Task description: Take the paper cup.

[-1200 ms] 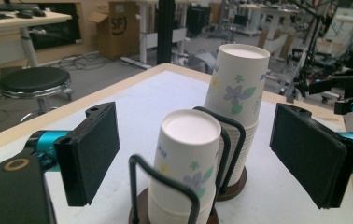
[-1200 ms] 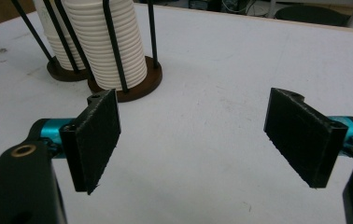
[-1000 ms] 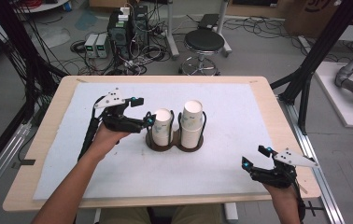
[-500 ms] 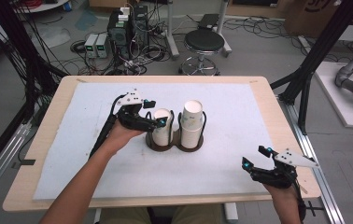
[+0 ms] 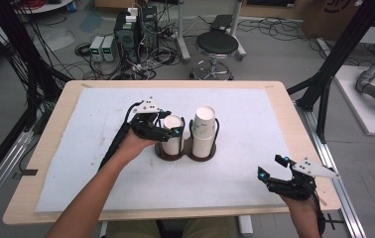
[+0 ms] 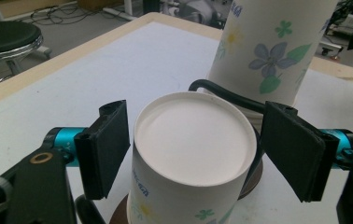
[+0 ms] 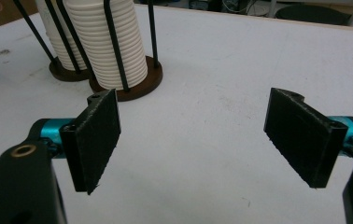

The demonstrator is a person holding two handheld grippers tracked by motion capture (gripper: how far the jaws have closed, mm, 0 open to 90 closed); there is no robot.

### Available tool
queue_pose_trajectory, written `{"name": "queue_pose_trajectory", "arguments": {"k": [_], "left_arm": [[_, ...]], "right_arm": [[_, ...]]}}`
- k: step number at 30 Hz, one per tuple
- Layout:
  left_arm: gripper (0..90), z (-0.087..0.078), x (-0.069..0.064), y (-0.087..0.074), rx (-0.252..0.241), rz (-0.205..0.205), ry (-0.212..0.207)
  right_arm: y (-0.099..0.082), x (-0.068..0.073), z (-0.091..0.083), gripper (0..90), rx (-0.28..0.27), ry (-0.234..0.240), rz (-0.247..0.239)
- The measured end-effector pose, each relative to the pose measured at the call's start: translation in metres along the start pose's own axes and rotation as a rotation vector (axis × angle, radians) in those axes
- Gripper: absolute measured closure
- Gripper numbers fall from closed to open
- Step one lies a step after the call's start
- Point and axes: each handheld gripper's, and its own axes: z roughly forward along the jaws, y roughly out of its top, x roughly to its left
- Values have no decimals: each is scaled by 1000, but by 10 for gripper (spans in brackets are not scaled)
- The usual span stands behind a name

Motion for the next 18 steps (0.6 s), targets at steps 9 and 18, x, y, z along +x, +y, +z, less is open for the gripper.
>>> {"name": "queue_pose_trajectory", "arguments": {"k": [9, 18], "left_arm": [[346, 0, 2, 0, 13, -4, 0], [354, -5, 1, 4, -21, -10, 2]], "right_arm": [[0, -1, 0, 192, -1, -2, 0], [0, -1, 0, 192, -1, -1, -3]]}}
